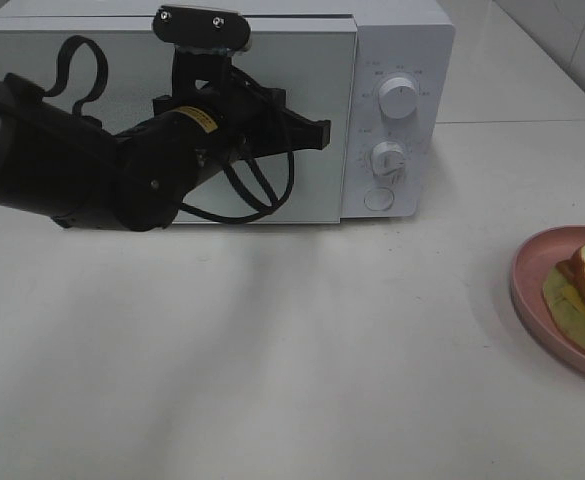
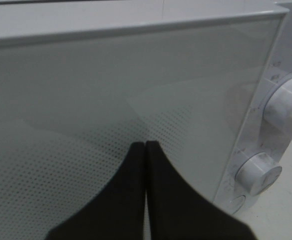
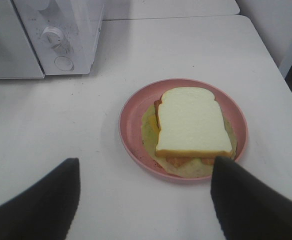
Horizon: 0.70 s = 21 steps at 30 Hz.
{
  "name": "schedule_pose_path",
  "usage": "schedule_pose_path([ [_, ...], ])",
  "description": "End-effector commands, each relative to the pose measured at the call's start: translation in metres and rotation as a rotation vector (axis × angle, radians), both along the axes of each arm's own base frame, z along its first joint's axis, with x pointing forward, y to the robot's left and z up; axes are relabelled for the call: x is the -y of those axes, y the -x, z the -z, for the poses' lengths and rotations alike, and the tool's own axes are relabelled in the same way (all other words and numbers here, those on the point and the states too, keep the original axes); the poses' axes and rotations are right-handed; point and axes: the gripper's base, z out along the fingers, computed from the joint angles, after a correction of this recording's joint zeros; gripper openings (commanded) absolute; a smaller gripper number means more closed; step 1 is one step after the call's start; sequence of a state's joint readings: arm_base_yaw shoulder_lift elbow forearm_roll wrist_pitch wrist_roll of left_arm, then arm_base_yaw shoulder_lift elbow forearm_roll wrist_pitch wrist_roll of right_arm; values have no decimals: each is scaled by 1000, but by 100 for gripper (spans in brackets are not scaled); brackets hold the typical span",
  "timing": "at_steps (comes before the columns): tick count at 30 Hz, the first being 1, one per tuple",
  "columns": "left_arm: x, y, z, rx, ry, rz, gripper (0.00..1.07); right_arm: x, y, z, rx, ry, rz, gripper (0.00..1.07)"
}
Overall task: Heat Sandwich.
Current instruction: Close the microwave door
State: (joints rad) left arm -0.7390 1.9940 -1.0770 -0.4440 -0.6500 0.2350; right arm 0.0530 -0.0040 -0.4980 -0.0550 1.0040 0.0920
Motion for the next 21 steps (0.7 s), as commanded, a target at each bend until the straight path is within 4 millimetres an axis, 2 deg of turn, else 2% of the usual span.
schedule_pose_path([
  [1,-7,-18,-11,39,38,-80,0,0,4,0,36,-2,7,71],
  [6,-3,-28,-11,37,47,-86,0,0,4,0,36,-2,7,71],
  [21,-2,-28,-12,30,47,-78,0,0,4,0,36,-2,7,71],
])
